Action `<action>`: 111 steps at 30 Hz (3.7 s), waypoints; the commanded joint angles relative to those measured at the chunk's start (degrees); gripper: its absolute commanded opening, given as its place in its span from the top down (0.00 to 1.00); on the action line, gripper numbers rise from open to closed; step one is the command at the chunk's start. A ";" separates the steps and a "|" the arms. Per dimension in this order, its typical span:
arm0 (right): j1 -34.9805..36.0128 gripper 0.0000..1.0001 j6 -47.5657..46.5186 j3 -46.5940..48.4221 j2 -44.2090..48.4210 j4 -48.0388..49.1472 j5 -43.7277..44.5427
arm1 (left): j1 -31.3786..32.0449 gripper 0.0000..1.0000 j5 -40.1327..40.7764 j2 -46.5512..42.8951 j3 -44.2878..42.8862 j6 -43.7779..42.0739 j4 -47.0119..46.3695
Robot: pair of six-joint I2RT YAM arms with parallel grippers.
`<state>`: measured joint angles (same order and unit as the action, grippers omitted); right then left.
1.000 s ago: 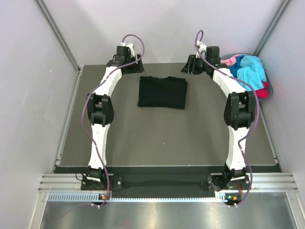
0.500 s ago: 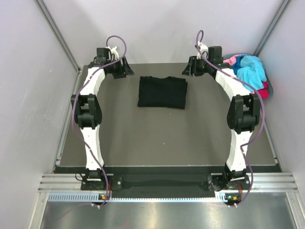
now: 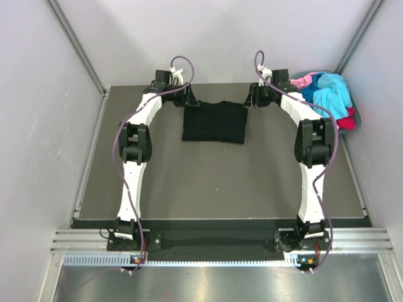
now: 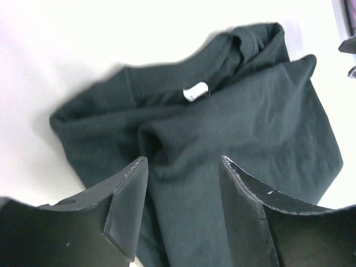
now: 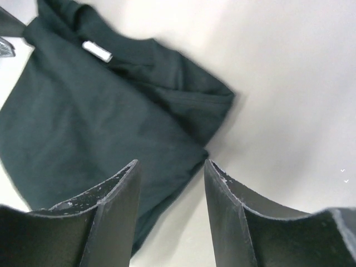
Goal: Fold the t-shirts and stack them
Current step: Fold the tshirt, then neatly place the folded tshirt to the corner
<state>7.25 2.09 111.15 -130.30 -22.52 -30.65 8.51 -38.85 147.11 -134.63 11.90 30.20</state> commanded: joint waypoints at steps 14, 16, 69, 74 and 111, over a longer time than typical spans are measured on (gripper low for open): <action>-1.27 0.48 -2.53 6.18 -5.75 1.87 -0.28 | 0.10 0.51 -2.45 6.44 -7.40 1.55 -10.68; -1.44 0.48 -2.44 5.74 -6.02 2.04 -0.63 | 0.54 0.55 -2.81 6.79 -7.84 1.55 -11.21; -0.48 0.92 6.09 5.30 -9.36 4.59 -8.28 | 1.33 1.00 2.38 6.00 -9.60 0.93 -11.39; -0.39 1.00 5.12 6.88 -7.60 5.21 -8.98 | 1.33 1.00 3.78 4.51 -9.16 -0.12 -10.16; 2.24 0.35 3.10 14.45 -4.36 8.38 -2.48 | 0.28 0.20 31.22 -5.86 -8.65 -5.92 -1.82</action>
<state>8.73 7.11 126.06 -141.43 -15.51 -32.18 9.13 -11.64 150.61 -143.65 8.78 26.30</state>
